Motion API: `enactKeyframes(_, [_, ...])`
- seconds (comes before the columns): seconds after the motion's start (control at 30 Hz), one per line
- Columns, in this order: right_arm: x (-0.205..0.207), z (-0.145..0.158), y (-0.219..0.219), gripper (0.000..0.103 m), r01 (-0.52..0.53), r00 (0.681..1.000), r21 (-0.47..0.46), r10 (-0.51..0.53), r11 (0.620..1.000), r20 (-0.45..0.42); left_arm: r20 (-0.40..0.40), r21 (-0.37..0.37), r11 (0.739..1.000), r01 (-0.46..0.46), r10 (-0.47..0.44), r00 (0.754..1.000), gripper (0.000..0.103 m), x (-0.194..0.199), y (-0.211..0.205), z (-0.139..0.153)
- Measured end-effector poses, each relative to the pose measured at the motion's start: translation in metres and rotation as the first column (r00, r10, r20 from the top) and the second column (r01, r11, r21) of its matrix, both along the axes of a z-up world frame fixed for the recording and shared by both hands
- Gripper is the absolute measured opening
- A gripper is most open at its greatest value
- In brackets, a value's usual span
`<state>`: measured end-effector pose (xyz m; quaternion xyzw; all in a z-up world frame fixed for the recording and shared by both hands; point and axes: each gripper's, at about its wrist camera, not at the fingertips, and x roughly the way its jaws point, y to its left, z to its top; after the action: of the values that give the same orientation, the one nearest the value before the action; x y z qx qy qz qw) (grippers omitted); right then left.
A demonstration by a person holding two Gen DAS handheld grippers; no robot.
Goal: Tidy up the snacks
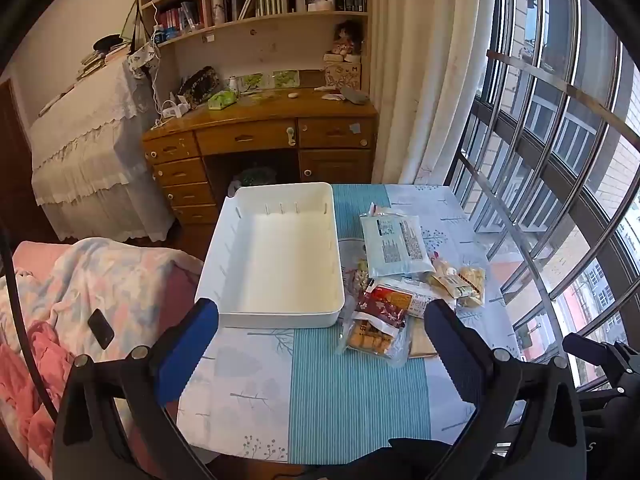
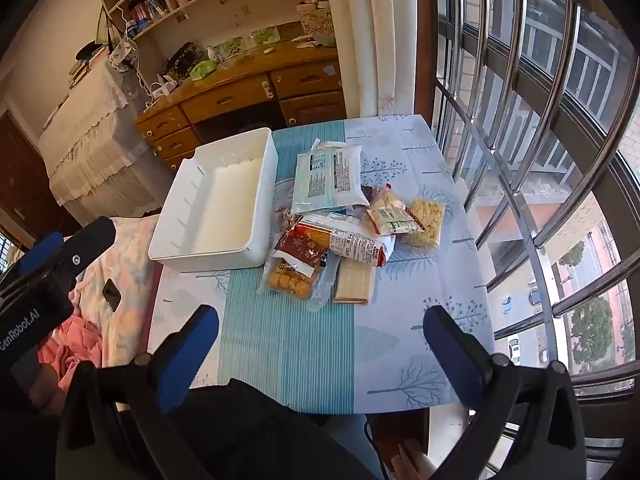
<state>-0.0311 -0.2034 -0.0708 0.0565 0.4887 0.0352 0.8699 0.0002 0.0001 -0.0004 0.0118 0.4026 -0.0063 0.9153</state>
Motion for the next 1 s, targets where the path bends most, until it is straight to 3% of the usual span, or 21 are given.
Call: enactKeyframes(1.0, [-0.012,0.007,0.007,0.1,-0.036,0.999,0.003,0.035,0.999,0.036,0.006,-0.043,0.999,-0.03,0.03,1.0,0.102,-0.016,0.015,0.005])
